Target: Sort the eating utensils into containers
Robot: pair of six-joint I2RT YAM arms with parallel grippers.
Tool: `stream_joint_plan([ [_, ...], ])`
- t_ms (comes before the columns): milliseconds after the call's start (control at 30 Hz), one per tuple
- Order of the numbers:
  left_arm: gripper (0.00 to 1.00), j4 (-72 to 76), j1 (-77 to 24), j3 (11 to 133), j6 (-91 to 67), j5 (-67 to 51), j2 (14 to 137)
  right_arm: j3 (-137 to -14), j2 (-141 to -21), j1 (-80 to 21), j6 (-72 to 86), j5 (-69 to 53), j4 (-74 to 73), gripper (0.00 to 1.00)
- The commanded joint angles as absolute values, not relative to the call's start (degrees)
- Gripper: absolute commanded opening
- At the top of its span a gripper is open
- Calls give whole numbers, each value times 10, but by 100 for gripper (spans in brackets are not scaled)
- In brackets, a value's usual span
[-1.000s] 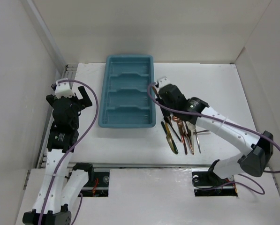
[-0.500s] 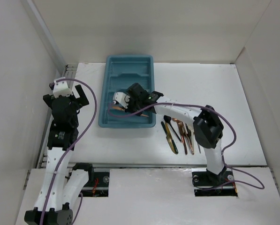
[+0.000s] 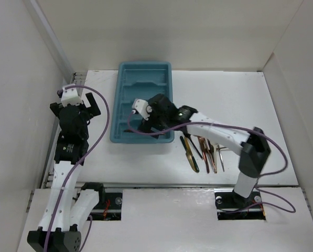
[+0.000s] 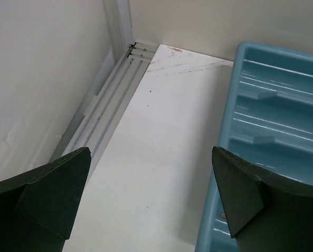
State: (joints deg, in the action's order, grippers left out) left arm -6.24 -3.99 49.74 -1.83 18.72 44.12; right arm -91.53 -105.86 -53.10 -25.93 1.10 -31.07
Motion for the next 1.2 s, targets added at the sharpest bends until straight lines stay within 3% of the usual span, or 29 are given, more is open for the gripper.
stream_joint_plan([
  [0, 100, -26, -37, 497, -12, 178, 436, -846, -929, -521, -149, 75, -273, 99],
  [100, 100, -26, -37, 490, -18, 172, 436, -759, -844, -492, -28, 67, -260, 78],
  [133, 100, -20, -37, 490, -25, 172, 436, -708, -832, -468, -5, 58, -255, 59],
  [167, 100, -20, -37, 483, -25, 172, 436, -688, -827, -455, 16, 49, -255, 51],
  [233, 100, -20, -37, 483, -30, 162, 436, -669, -848, -429, 64, 38, -282, 40],
  [367, 100, -20, -37, 483, -30, 156, 436, -676, -914, -383, 91, 36, -330, 43],
  [667, 100, -36, -32, 483, -30, 162, 431, -661, -976, -383, 107, 55, -326, 44],
  [1000, 100, -36, -26, 483, -30, 167, 431, -655, -1031, -388, 114, 67, -301, 36],
  [1167, 100, -36, -26, 483, -30, 167, 425, -661, -1042, -394, 114, 73, -301, 25],
])
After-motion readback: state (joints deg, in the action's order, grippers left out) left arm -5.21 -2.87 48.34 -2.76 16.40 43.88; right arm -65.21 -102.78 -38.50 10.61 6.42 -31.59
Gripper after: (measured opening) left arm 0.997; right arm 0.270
